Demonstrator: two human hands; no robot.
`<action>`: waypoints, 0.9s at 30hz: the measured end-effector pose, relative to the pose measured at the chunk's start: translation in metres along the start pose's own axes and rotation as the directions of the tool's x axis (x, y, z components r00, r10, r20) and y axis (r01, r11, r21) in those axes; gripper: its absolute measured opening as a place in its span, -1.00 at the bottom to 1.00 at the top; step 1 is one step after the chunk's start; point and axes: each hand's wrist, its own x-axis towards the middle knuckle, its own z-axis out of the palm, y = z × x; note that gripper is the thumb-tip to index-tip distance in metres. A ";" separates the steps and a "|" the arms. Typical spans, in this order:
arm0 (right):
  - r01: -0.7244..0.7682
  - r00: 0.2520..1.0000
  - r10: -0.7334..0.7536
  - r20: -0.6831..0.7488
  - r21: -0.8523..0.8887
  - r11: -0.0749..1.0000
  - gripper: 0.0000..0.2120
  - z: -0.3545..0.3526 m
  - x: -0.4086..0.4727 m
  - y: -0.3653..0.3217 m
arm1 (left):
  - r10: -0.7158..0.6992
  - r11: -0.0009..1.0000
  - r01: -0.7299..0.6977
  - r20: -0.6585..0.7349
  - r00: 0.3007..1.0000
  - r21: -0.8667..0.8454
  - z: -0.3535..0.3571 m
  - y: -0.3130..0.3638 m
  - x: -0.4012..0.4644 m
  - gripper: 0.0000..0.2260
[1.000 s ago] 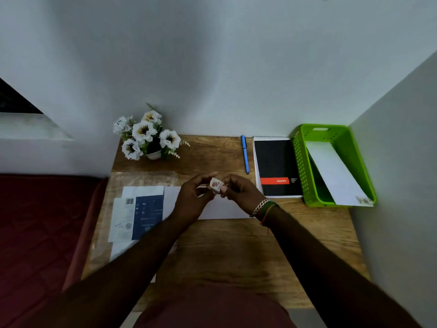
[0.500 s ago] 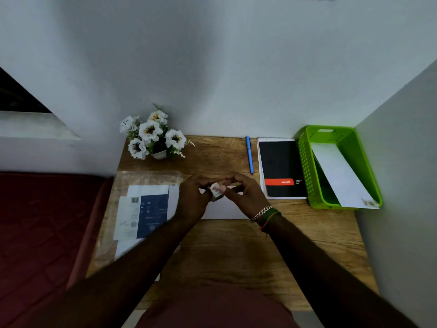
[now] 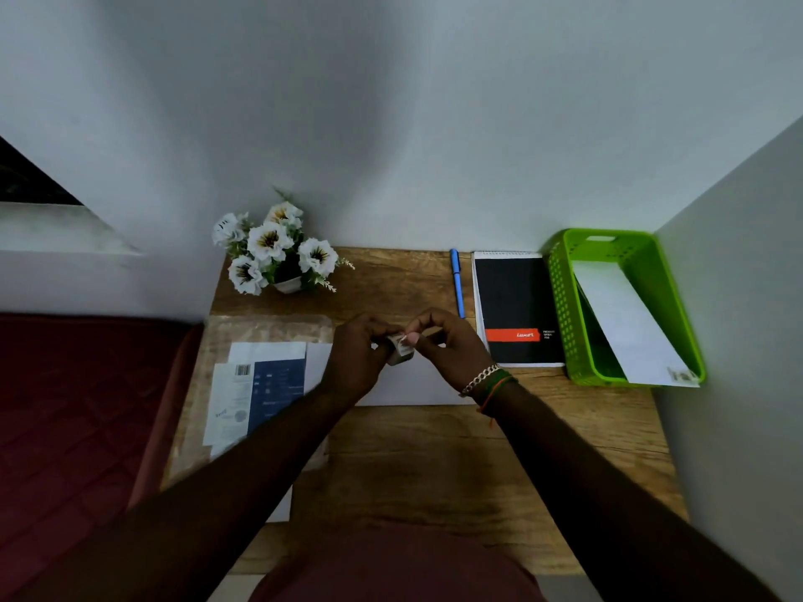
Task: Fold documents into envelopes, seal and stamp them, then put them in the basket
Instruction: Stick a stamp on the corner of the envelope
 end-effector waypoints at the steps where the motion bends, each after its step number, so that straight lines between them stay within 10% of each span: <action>1: -0.004 1.000 0.004 -0.013 0.000 1.000 -0.97 -0.001 0.001 0.000 | -0.020 1.000 0.019 -0.008 1.000 -0.009 -0.001 0.001 0.004 -0.79; 11: -0.187 0.919 0.272 -0.284 0.293 0.938 -0.98 -0.013 0.004 0.008 | -0.303 0.887 0.312 -0.082 0.949 0.339 -0.007 0.002 0.084 -0.84; 21: -0.254 0.875 0.373 -0.309 0.363 0.897 -0.90 -0.021 0.000 0.016 | -0.458 0.870 0.471 -0.117 0.881 0.144 0.005 -0.003 0.112 -0.61; 27: -0.243 0.883 0.355 -0.308 0.348 0.906 -0.83 -0.022 -0.011 0.016 | -0.251 0.964 0.262 -0.158 0.955 0.052 0.012 0.045 0.050 -0.81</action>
